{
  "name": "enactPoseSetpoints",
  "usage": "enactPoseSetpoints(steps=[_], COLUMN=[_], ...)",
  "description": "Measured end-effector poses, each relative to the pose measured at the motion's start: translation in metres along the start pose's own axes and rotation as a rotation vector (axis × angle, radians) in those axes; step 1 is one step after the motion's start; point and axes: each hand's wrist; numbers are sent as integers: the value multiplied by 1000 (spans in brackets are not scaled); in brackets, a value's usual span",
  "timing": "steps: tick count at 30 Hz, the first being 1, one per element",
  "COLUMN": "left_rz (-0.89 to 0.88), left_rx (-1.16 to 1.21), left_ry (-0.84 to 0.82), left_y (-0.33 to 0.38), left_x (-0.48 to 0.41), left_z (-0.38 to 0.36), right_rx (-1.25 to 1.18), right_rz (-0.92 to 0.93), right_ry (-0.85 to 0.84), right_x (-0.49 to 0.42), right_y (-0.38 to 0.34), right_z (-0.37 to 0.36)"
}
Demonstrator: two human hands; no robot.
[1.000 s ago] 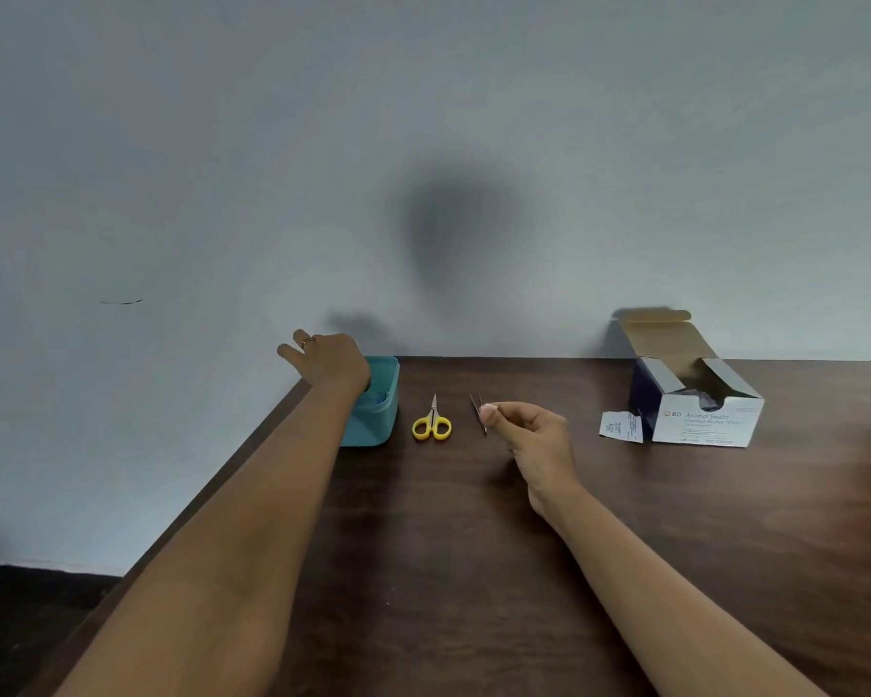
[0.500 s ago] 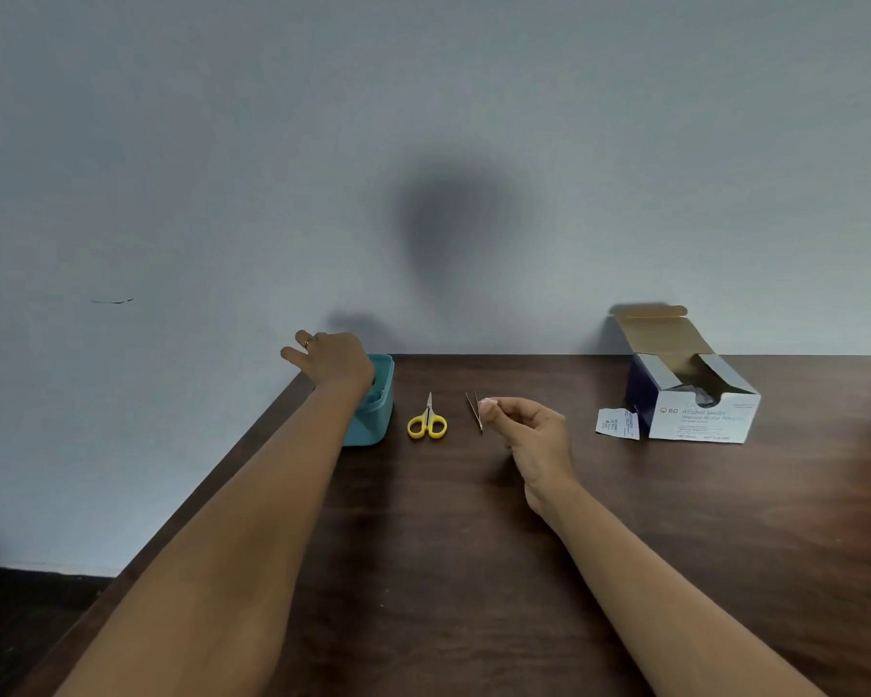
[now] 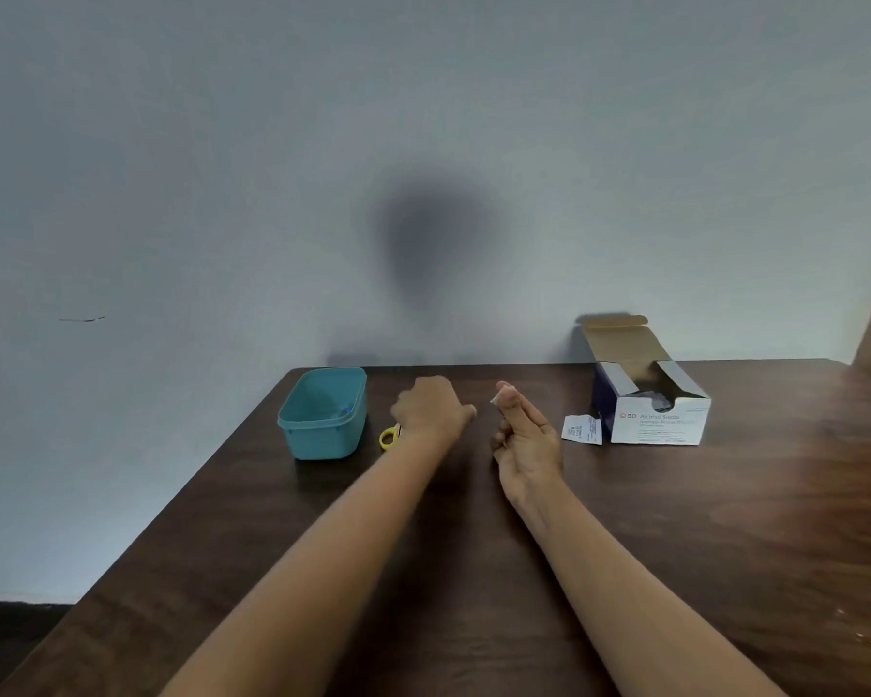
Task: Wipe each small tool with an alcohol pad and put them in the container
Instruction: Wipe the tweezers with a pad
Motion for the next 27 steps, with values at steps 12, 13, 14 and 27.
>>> enactPoseSetpoints(steps=[12, 13, 14, 27], left_rz=[-10, 20, 59, 33], left_rx=[-33, 72, 199, 1163], left_ry=[183, 195, 201, 232], left_y=[2, -1, -5, -8], left_x=[18, 18, 19, 98], left_z=[-16, -16, -17, -19], right_rx=[-74, -85, -94, 159], right_rz=[-32, -31, -28, 172], right_ry=[22, 24, 25, -7], right_x=[-4, -5, -6, 24], right_y=[-2, -2, -2, -8], right_z=[1, 1, 2, -2])
Point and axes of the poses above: each hand's wrist, its own x-axis away from the middle knuckle, its own z-axis out of the back of the hand, y = z × x, and after that the axes turned 4 degrees about -y, right-handed
